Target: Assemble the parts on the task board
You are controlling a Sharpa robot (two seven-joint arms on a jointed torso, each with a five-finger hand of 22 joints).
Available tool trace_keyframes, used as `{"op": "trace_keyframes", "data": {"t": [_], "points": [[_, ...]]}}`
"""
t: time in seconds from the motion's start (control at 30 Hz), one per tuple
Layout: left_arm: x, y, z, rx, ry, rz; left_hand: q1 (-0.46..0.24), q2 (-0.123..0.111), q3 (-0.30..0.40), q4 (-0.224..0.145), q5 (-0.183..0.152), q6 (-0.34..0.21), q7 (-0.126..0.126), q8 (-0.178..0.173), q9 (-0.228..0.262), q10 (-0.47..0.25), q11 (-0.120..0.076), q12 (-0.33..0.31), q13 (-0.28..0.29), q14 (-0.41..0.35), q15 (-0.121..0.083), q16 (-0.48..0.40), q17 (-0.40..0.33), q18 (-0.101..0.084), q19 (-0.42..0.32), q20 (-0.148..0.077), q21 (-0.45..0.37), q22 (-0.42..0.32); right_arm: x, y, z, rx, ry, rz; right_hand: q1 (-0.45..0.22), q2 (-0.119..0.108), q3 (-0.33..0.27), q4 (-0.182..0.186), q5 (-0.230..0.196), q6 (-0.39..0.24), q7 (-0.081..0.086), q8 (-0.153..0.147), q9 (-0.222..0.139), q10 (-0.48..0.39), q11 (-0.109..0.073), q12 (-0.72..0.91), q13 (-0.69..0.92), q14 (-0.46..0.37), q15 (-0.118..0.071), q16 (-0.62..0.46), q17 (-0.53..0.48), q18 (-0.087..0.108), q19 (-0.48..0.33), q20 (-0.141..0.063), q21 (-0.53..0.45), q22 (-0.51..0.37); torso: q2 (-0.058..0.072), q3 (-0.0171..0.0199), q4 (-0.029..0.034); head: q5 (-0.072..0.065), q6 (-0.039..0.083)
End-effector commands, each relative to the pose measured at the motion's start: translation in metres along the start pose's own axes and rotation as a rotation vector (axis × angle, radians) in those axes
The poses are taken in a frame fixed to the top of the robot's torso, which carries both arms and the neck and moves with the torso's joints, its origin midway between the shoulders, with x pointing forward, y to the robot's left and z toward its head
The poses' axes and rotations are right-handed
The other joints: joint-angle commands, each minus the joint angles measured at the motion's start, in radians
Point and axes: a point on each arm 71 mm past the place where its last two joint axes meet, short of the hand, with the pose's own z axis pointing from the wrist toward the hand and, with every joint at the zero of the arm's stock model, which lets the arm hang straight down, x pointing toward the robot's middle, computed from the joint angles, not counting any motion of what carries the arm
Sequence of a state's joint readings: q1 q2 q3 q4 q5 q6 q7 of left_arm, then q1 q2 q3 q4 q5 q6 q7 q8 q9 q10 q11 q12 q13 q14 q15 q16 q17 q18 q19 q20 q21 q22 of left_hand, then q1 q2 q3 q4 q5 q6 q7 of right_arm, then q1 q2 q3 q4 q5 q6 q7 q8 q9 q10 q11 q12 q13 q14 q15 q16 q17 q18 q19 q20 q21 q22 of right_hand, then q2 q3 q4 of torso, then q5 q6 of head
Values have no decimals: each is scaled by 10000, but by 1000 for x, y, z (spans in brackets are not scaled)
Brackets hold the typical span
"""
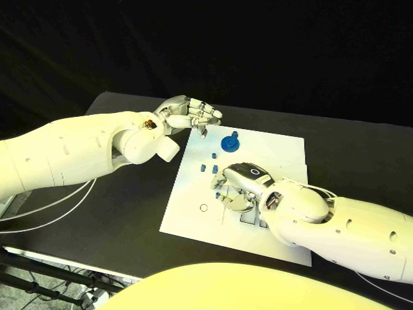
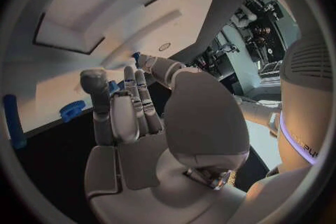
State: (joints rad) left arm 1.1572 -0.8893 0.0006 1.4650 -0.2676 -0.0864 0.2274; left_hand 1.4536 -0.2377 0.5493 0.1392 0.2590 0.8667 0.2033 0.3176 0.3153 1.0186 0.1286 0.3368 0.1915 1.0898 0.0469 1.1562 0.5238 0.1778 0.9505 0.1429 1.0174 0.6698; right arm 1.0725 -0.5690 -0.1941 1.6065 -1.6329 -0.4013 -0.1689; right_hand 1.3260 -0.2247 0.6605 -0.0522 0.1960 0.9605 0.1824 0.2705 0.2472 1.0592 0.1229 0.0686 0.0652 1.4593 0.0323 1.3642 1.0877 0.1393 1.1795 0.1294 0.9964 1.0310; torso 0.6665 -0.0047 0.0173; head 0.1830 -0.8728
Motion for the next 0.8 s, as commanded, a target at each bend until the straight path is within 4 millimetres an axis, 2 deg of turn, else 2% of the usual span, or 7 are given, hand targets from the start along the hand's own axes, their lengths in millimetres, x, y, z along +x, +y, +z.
{"op": "trace_keyframes", "data": {"t": [0.03, 0.3, 0.53, 0.67, 0.8], "points": [[2, -1, 0, 0, 190, -64, -52, 41, -58, 2, 13, -61, -25, 53, 10, -92, -3, 33, 10, -23, 37, -38, -16, 76, 74, 29, 55, 2, -5, -2, -3, 81, -516, 250, 9, -193, -179, -7, -47, -115, 12, -74, -11, -312, 37, 36, 1, -52, 55, -61, -130, 97, -145, 51, -175, -131, 2, 0, 9, -31, 5], [1, 0, -1, -63, 193, -35, -42, 28, -63, -10, 7, -87, -23, 53, 9, -117, 1, 31, 8, -22, 38, -36, -17, 76, 75, 30, 57, 2, -16, -7, -18, 217, -762, 486, 9, -154, -340, 42, -42, -166, 21, -104, -6, -483, 52, 127, 20, -115, 73, -129, -293, 135, -249, 81, -354, -265, -1, -4, 0, -70, 31], [-3, 1, -3, -107, 106, -3, -45, 22, -69, -9, 2, -100, -20, 53, 9, -128, 4, 31, 6, -21, 40, -35, -17, 75, 76, 31, 57, 1, -47, -22, -42, 769, -941, 740, 39, -97, -489, 102, -27, -81, -17, -68, 29, -409, 13, 395, 67, 21, 45, 47, 5, 70, 15, 76, -81, 4, -3, -6, -14, -209, 120], [-4, 1, -4, -106, 64, 9, -45, 22, -69, -9, 2, -100, -20, 53, 9, -128, 4, 31, 6, -21, 40, -35, -17, 75, 76, 31, 57, 1, -64, -37, -56, 1379, -563, 721, -27, -121, -580, 192, -29, -206, -37, -155, 13, -366, -16, 590, 62, 96, 22, 103, 55, 18, 253, 52, 123, 194, -7, -15, -14, -404, 188], [-5, 0, -5, -92, 56, 12, -45, 22, -69, -9, 2, -100, -20, 53, 9, -128, 4, 31, 6, -21, 40, -35, -17, 75, 76, 31, 57, 1, -78, -60, -68, 2078, -204, 524, -143, -223, -990, 345, -41, -466, -95, -317, -24, -645, -41, 679, 31, 74, 8, 42, -75, 29, 254, 48, -49, 78, -23, -25, -37, -637, 248]]}}
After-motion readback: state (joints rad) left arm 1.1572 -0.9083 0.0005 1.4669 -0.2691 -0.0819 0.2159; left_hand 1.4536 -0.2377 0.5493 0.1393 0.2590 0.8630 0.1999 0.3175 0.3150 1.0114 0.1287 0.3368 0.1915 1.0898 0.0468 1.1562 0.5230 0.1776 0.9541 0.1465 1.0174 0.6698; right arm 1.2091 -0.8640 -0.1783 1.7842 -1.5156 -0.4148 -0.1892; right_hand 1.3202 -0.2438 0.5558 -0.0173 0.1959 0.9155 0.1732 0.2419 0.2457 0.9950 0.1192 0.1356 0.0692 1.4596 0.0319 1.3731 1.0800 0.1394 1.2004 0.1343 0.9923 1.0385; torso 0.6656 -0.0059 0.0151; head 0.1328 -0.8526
